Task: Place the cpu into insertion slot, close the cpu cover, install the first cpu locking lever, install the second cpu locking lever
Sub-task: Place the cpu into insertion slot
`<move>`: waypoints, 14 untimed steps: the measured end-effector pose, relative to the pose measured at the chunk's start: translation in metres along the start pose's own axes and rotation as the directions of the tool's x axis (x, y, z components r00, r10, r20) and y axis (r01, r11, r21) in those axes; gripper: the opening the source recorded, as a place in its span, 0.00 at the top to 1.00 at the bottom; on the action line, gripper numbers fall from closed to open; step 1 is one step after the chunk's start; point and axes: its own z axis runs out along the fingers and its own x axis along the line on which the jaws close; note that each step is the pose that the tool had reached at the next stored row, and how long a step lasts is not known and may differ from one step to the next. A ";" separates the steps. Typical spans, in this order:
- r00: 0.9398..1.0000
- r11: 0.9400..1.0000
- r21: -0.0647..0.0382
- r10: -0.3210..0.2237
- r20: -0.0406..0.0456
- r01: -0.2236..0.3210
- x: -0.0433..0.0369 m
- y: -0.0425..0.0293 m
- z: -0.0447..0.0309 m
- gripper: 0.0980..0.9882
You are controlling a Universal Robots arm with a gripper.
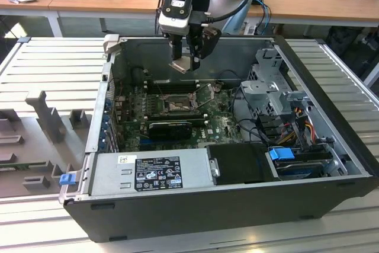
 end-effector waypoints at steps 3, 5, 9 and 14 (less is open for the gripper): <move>1.000 1.000 0.000 0.012 0.001 -0.012 0.0000 0.0000 0.0000 0.52; 1.000 1.000 0.000 0.019 0.001 -0.019 0.0000 0.0000 0.0001 0.52; 0.999 1.000 -0.001 0.032 0.002 -0.032 0.0000 0.0000 0.0001 0.52; 0.998 0.998 -0.001 0.057 0.004 -0.057 0.0000 0.0000 0.0002 0.52</move>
